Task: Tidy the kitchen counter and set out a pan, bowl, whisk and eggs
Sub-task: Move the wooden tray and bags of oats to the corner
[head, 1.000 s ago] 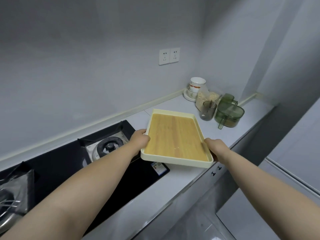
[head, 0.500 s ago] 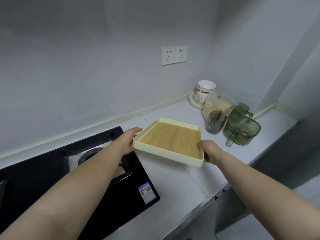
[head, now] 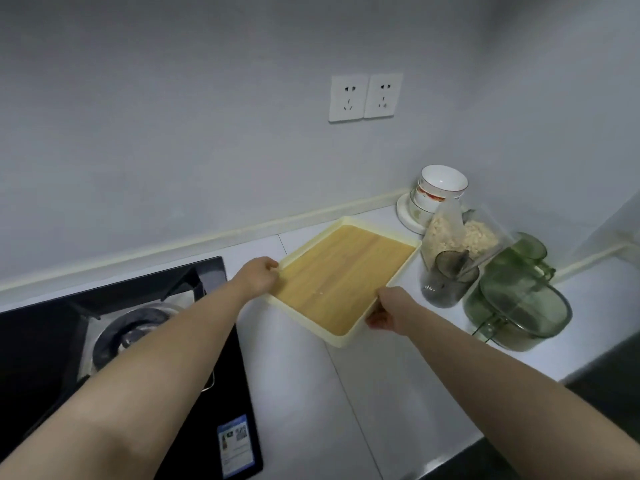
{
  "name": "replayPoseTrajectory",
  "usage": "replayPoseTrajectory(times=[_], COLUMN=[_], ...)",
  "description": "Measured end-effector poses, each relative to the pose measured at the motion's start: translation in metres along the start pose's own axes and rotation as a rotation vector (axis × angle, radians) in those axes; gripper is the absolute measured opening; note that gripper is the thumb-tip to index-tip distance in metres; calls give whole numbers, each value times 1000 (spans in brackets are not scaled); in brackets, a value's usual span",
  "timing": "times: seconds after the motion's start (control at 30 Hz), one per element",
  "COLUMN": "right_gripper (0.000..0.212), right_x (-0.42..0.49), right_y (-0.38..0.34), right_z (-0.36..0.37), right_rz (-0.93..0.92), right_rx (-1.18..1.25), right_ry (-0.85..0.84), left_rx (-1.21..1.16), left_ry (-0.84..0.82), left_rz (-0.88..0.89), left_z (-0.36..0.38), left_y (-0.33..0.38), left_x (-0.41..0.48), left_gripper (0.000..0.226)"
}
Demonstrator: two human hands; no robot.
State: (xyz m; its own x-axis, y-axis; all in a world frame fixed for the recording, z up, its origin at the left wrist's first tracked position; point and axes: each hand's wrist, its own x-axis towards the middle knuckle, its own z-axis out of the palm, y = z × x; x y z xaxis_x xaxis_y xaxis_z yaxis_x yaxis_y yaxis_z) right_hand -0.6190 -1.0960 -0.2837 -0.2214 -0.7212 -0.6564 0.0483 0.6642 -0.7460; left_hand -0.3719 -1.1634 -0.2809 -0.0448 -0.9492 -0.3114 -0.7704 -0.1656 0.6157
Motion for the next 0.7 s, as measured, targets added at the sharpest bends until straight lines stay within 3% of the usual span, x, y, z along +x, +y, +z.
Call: replayPoseTrajectory(times=[0.27, 0.43, 0.57, 0.63, 0.7], right_gripper=[15, 11, 21, 26, 28], right_x=[38, 59, 71, 73, 79], right_y=[-6, -4, 0, -5, -12], right_z=[18, 23, 16, 10, 0], right_rz=[31, 113, 121, 91, -103], right_rx=[119, 84, -42, -210, -675], right_ry=[-85, -154, -156, -125, 0], left_rx=[204, 543, 745, 770, 801], left_ry=[-227, -310, -314, -330, -349], left_rz=[130, 272, 342, 335, 328], left_z=[41, 59, 65, 68, 68], left_y=[15, 14, 9, 8, 10], left_x=[12, 9, 12, 19, 24], left_gripper=[45, 71, 84, 82, 80])
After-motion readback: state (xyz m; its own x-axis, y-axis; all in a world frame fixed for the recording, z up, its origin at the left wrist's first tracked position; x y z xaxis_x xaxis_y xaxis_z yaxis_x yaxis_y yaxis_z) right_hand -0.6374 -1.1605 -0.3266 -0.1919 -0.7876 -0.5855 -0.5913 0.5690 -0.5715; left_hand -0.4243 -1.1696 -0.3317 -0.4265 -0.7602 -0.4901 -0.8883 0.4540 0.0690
